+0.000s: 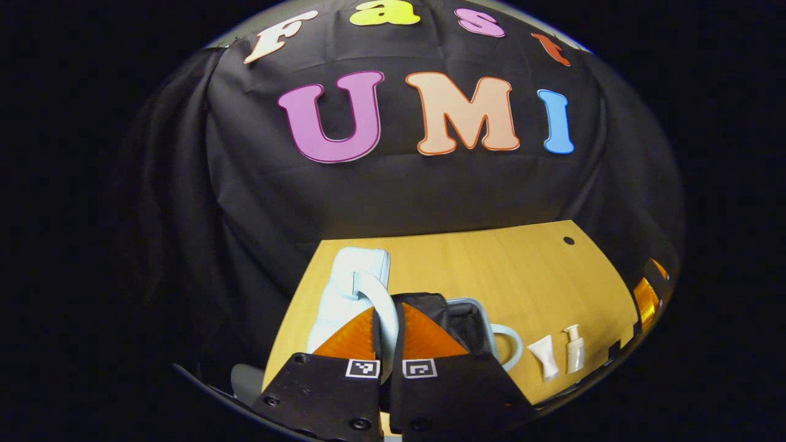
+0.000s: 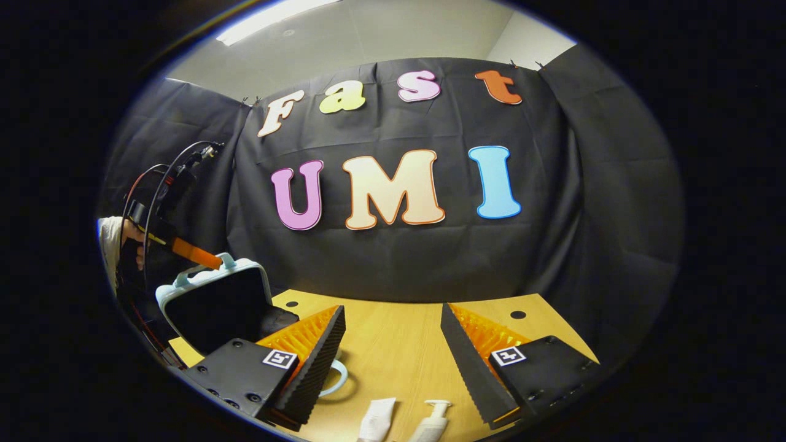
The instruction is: First open the suitcase, pack the skin care products into it, and then close the suitcase.
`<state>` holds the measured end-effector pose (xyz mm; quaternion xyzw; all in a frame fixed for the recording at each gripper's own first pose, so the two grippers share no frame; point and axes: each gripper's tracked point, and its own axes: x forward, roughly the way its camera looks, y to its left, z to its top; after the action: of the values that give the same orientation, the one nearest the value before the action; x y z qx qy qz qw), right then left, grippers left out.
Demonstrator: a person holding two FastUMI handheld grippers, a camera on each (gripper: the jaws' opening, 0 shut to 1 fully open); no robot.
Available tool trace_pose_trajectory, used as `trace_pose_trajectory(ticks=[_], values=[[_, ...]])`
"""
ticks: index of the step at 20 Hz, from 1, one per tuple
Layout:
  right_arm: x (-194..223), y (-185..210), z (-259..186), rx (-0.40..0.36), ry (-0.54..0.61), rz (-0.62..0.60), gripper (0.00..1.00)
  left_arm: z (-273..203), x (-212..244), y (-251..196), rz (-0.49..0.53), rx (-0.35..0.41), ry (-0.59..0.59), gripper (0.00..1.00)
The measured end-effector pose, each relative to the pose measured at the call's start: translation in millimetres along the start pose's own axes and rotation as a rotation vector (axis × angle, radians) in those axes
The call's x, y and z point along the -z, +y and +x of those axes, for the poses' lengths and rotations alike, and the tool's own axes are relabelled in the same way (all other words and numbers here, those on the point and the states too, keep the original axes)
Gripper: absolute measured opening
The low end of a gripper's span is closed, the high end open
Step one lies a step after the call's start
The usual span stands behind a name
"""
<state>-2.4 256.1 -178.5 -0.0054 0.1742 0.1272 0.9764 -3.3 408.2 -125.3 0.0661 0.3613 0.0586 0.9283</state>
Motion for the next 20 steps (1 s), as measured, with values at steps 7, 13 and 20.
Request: trace_pose_trajectory(ticks=[7, 13, 20], values=[[1.1, 40.9, 8.1, 0.007, -0.007, -0.044, 0.99, 16.1, 18.0, 131.0, 0.07, -0.197, -0.006, 0.0], [4.7, 64.2, 11.5, -0.007, 0.017, -0.082, 0.97, 45.4, 59.0, 199.2, -0.02, -0.243, 0.049, 0.0], [10.1, 64.8, 18.4, 0.032, 0.051, -0.117, 0.98, 84.1, 155.1, 251.8, -0.119, -0.279, 0.202, 0.0]])
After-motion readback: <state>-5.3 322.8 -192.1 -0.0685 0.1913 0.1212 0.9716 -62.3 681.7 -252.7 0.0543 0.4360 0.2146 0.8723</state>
